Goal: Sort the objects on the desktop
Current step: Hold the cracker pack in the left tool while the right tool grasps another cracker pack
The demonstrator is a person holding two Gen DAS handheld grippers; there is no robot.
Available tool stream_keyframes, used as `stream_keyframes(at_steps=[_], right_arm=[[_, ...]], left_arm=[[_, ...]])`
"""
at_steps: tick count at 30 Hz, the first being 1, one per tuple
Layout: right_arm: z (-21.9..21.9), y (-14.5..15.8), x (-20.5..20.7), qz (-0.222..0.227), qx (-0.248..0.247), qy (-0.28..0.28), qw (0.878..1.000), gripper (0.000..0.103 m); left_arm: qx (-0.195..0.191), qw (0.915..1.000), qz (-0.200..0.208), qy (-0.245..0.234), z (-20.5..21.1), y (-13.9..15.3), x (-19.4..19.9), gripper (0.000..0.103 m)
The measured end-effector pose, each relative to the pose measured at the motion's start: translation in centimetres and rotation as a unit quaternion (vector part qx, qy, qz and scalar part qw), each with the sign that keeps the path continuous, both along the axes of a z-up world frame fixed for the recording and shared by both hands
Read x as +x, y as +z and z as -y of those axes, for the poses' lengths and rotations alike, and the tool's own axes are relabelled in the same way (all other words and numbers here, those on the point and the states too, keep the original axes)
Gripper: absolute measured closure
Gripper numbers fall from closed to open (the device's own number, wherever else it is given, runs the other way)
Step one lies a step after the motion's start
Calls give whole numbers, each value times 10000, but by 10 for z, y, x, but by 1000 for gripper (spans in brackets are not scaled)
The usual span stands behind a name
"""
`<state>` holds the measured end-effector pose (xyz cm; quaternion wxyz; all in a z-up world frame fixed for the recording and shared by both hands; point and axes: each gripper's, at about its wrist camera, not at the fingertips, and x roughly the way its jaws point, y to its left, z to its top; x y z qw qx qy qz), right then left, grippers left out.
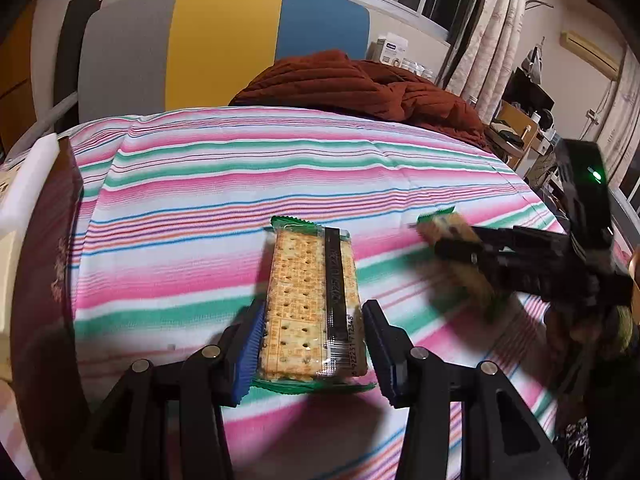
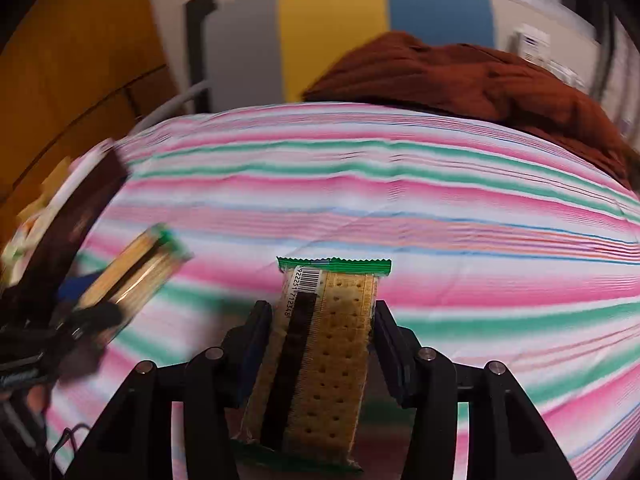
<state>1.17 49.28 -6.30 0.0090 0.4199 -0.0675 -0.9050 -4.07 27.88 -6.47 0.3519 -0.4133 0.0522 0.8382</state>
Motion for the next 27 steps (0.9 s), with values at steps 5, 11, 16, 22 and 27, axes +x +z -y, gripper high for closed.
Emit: stream_keyframes(at_steps=[5, 11, 16, 22, 27], right_arm=[[16, 4, 35, -267, -120, -167, 9994, 30], [32, 6, 54, -595, 196, -689, 9957, 22], [38, 5, 50, -511, 518, -817, 9940, 23], [36, -4, 43, -354, 526, -864, 9942, 42], [35, -7, 40, -338, 498, -893, 9942, 42]], left_arm=[[145, 9998, -119, -102, 14, 0, 16, 48], [332, 9991, -204, -176, 25, 0, 29, 40], [334, 9991, -222, -151, 27, 5, 26, 39], [170, 9992, -321, -161, 19, 7, 19, 38], [61, 9995, -247, -181, 12, 2, 14, 38]])
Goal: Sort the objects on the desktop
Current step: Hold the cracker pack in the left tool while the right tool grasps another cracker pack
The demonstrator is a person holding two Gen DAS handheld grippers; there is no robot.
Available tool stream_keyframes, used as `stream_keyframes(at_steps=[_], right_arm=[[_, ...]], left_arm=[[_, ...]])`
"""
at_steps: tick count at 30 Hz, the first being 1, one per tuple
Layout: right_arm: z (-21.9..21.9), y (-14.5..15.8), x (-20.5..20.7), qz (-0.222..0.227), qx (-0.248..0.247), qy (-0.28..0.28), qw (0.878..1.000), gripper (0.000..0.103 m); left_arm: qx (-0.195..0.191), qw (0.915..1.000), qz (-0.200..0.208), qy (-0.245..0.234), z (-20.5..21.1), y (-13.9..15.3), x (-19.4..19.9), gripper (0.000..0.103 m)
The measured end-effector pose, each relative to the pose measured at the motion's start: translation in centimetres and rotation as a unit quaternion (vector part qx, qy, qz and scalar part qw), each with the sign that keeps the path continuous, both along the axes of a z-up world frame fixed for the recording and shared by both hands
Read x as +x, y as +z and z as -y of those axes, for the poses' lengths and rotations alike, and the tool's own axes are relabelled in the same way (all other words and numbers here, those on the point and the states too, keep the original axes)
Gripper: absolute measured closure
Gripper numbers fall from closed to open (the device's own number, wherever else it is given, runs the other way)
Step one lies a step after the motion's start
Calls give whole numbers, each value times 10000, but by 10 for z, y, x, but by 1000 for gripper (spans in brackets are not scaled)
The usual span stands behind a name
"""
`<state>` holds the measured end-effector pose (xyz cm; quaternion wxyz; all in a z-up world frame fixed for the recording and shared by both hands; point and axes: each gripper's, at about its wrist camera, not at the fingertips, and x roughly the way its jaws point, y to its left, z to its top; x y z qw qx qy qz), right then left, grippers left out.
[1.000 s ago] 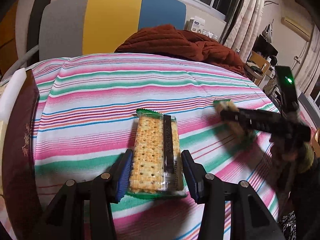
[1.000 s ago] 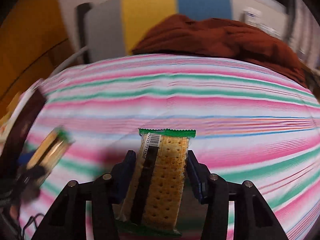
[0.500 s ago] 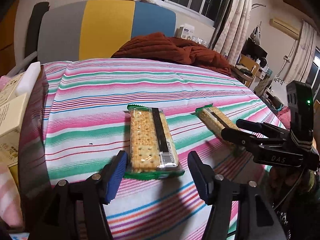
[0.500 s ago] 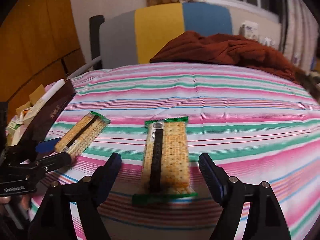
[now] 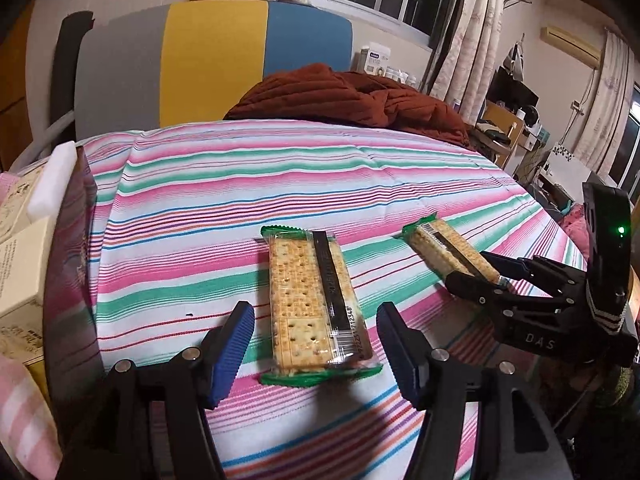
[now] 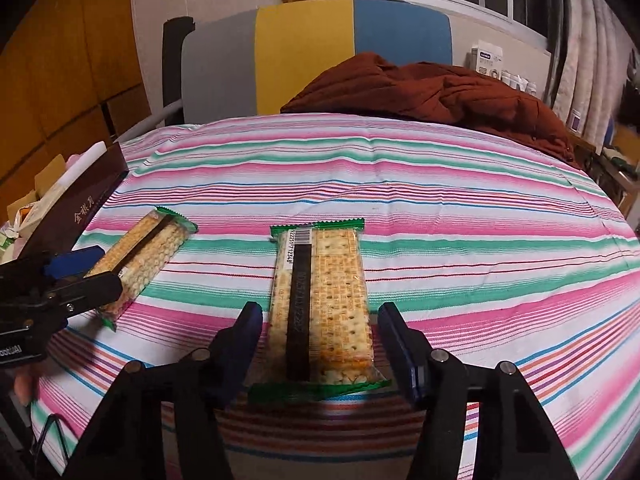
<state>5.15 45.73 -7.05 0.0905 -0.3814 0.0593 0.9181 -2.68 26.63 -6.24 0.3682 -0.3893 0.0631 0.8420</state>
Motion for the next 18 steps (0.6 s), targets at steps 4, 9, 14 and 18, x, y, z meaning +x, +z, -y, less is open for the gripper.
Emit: stream_keyframes(at_steps=[4, 9, 14, 18], right_arm=[[-1, -1, -1, -32, -23, -18, 10000, 42], [-1, -2, -2, -50, 4, -54, 10000, 47], [2, -2, -2, -59, 105, -55, 9999, 54], [6, -1, -1, -62, 172, -59, 9998, 54]], left_arm=[[-185, 9998, 8, 32, -7, -2, -3, 38], [-458, 9989, -84, 23, -16, -4, -3, 38], [-570, 9982, -164, 77, -15, -4, 1, 42], [-606, 9977, -231, 189, -12, -4, 2, 54]])
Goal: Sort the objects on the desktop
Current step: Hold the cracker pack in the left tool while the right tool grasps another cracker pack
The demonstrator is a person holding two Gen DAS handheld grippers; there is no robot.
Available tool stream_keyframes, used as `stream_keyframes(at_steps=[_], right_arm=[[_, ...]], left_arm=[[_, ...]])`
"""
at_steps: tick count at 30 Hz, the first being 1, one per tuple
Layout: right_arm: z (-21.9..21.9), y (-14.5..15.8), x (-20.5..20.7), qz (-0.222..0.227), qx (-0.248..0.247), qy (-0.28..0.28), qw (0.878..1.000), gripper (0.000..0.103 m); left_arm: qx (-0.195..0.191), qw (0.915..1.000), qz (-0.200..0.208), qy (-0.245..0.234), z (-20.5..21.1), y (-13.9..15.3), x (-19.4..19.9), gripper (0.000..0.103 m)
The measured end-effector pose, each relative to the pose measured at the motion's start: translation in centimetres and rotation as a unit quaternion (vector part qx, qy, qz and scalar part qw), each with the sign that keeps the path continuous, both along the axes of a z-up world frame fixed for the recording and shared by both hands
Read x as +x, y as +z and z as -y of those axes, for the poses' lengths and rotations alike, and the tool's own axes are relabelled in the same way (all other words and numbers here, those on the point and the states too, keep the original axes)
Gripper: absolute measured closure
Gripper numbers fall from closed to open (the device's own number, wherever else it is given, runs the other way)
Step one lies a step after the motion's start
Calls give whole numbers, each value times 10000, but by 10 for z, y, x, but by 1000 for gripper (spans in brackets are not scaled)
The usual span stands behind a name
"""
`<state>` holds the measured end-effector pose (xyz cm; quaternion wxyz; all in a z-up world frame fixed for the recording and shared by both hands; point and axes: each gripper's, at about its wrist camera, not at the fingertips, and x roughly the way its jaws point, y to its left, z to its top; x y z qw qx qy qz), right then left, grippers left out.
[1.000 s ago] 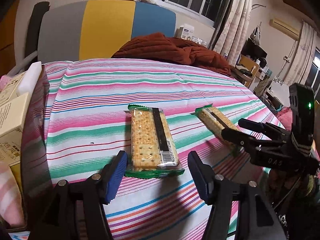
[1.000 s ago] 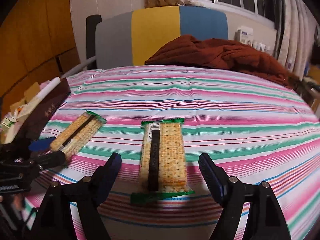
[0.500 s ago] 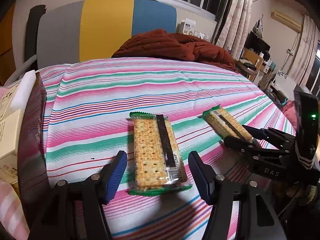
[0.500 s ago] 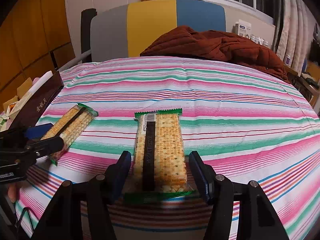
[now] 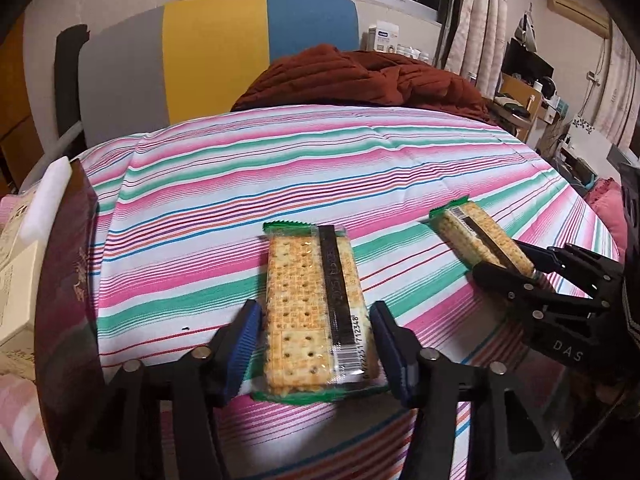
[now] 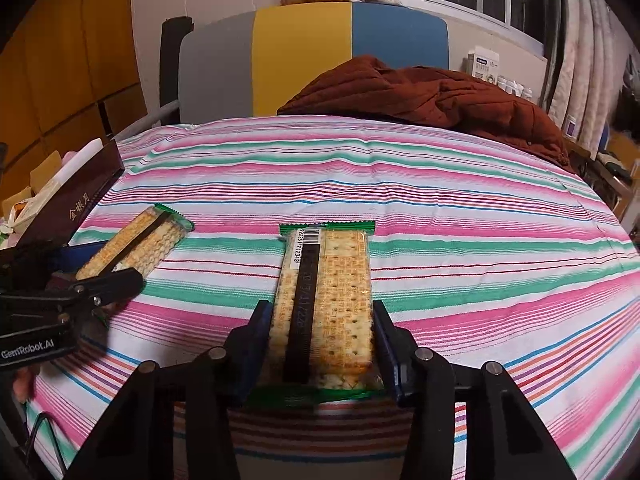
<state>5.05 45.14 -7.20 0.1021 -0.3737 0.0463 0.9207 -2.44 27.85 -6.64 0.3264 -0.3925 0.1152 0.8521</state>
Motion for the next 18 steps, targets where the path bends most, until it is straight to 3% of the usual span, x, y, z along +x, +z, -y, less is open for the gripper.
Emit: stream_keyframes(at_steps=[9, 13, 18], right_arm=[[4, -1, 6, -61, -133, -19, 9999, 53], [4, 0, 9, -116, -194, -82, 9997, 49], [4, 0, 11, -160, -194, -138, 9996, 48]], left_arm=[[17, 9999, -102, -9, 3, 0, 12, 54], [74, 10000, -54, -28, 3, 1, 12, 43], [-1, 10000, -63, -32, -3, 1, 8, 42]])
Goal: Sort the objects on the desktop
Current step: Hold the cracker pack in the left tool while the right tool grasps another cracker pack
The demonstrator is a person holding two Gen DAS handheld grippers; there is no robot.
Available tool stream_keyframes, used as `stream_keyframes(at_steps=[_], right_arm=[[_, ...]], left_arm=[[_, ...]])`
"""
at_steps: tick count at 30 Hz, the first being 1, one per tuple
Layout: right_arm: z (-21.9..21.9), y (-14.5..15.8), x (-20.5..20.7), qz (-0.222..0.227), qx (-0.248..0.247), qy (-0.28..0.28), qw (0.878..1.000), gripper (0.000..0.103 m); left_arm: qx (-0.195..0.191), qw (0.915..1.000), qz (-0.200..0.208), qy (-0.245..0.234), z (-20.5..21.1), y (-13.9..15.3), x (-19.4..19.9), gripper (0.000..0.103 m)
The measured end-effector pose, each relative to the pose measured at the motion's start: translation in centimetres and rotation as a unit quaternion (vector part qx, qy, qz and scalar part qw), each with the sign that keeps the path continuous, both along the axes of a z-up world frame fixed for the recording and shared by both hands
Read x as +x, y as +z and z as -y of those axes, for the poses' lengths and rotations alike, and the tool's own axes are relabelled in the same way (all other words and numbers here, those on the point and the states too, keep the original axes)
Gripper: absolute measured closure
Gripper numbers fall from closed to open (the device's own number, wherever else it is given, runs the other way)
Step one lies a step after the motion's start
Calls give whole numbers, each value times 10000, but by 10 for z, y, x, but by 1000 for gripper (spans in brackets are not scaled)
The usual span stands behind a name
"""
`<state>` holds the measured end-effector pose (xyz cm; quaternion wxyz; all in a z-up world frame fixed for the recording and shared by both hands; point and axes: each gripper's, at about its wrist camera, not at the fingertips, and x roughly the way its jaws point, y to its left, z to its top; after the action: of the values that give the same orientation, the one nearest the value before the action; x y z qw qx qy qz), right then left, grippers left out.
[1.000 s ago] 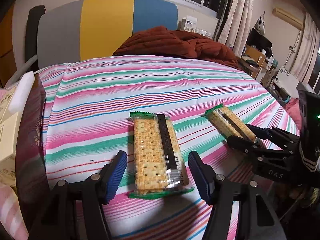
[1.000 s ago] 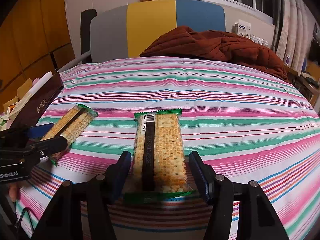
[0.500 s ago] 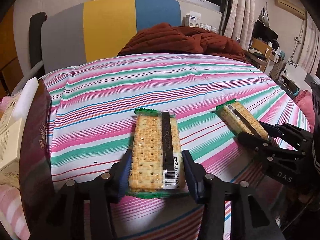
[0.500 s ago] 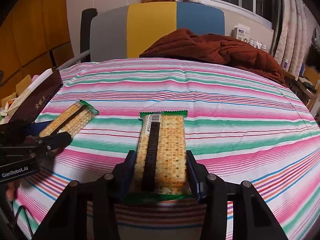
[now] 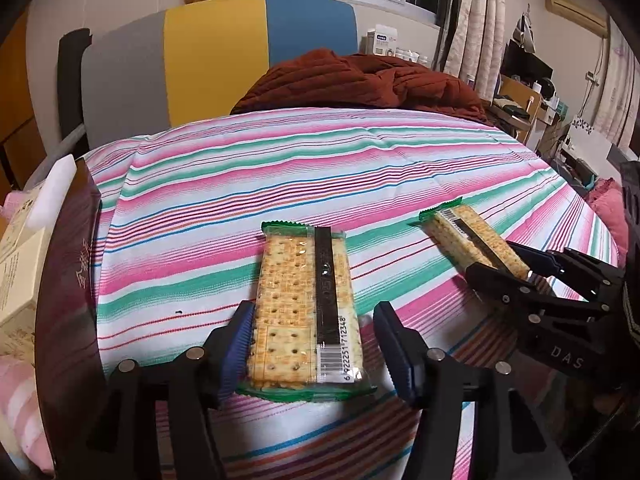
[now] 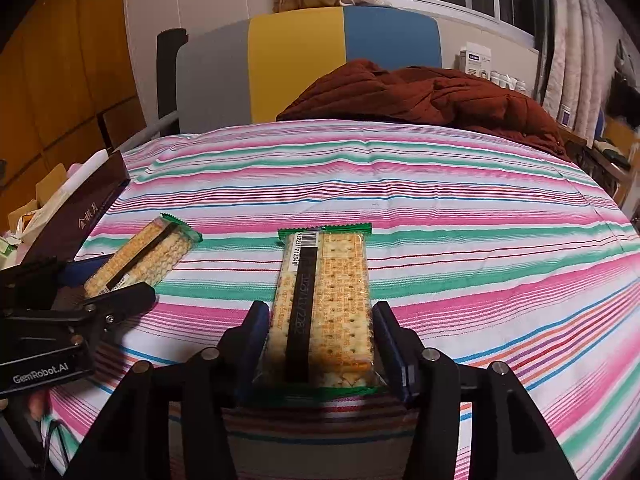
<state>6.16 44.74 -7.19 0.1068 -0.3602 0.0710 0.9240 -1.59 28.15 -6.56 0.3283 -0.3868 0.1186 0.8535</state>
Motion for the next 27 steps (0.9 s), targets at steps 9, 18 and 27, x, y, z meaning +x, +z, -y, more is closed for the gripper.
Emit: stream_keyframes(at_steps=[9, 18, 27], right_arm=[[3, 0, 2, -38, 58, 17, 10000, 54], [16, 6, 14, -175, 238, -117, 9995, 55], [31, 9, 20, -275, 238, -133, 9993, 55]], left_arm=[[50, 10000, -39, -4, 2, 0, 2, 55], [309, 9991, -289, -57, 14, 10, 17, 55], [543, 9974, -477, 31, 31, 29, 27, 55]])
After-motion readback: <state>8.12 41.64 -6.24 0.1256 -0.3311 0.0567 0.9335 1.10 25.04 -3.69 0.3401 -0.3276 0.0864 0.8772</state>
